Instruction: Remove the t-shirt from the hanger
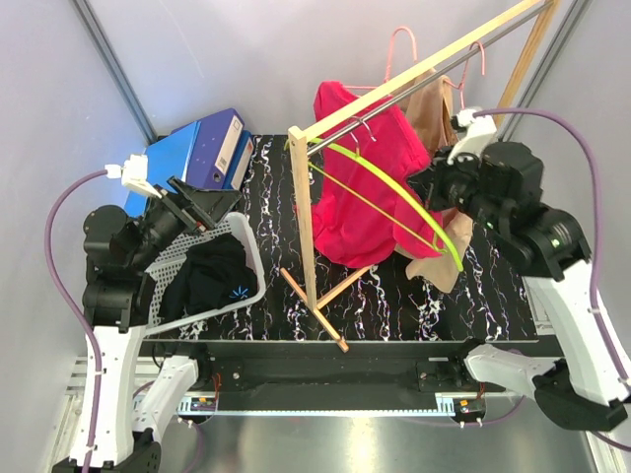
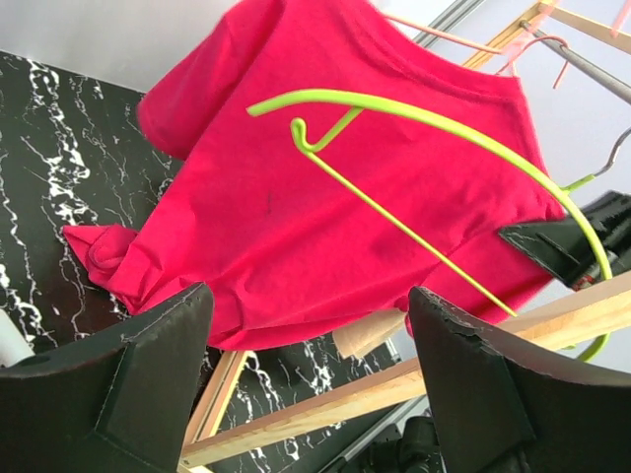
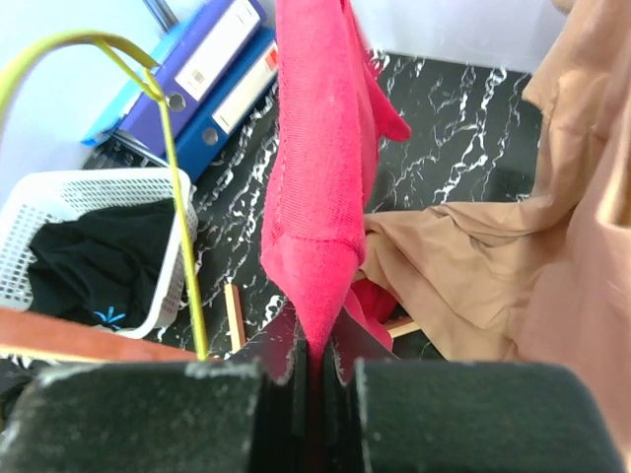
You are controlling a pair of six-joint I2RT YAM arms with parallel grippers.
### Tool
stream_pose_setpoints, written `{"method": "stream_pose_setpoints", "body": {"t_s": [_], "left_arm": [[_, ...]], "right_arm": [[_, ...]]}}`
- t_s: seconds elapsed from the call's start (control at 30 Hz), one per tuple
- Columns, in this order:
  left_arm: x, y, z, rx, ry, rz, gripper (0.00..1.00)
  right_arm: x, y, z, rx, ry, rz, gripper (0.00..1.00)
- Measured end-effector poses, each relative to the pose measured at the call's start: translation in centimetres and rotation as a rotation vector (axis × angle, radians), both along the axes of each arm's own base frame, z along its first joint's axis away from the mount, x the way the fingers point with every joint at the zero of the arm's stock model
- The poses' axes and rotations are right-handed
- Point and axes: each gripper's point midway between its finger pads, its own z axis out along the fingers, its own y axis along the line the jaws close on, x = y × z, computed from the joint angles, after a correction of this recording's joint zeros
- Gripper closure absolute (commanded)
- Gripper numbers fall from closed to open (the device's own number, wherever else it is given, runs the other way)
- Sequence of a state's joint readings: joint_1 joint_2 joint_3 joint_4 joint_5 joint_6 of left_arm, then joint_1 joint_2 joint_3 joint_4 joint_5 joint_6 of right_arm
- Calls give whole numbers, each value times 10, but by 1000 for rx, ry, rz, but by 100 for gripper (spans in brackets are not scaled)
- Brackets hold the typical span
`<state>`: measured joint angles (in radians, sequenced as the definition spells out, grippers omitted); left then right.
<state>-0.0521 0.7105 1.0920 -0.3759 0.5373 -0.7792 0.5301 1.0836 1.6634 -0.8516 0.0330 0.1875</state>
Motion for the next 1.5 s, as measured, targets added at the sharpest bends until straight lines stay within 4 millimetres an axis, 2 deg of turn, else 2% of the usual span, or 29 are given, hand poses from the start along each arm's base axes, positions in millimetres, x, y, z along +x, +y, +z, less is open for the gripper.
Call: {"method": "stream_pose_setpoints", "body": {"t_s": [0.13,0.27,0.4,0.5,0.6,0.7,0.87,0.9,0.93,1.07,1.17,1.27,1.3,1.4,1.5], "left_arm": [[8,0,9,12,6,2,17],[28,-2,32,15,-19,-6,23],[60,-9,51,-10,-43,-41,31],[93,-17,57,-31,-33,-87,32],[124,-19,35,-36,27,-83,28],[130,-18,12,-42,81,-76,27],[134,-20,-1,-63,100,-79,29],[134,-19,-6,-66,101,-76,31],[133,-19,-13,-67,113,-72,39],[129,-17,-50,-75,177,-53,57],[126,-17,-80,-85,227,-54,59],[123,-19,-109,-86,276,-60,50],[121,-21,-117,-85,291,-64,36],[113,-34,-134,-77,326,-108,23],[105,-52,-140,-64,319,-170,23]], "right_arm": [[15,10,-20,-40,58,13,100],[17,17,-50,-73,126,37,100],[12,19,-76,-86,166,63,100],[2,18,-92,-89,186,87,100],[-8,18,-101,-77,190,112,100],[-21,21,-104,-42,177,159,100],[-37,32,-105,12,168,251,100],[-38,34,-106,19,170,261,100],[-39,36,-107,30,174,269,100],[-42,42,-118,56,210,288,100],[-44,45,-127,71,229,297,100],[-50,44,-139,85,253,299,100],[-52,45,-143,93,263,305,100],[-60,48,-154,119,297,327,100],[-68,52,-166,148,340,351,100]]}}
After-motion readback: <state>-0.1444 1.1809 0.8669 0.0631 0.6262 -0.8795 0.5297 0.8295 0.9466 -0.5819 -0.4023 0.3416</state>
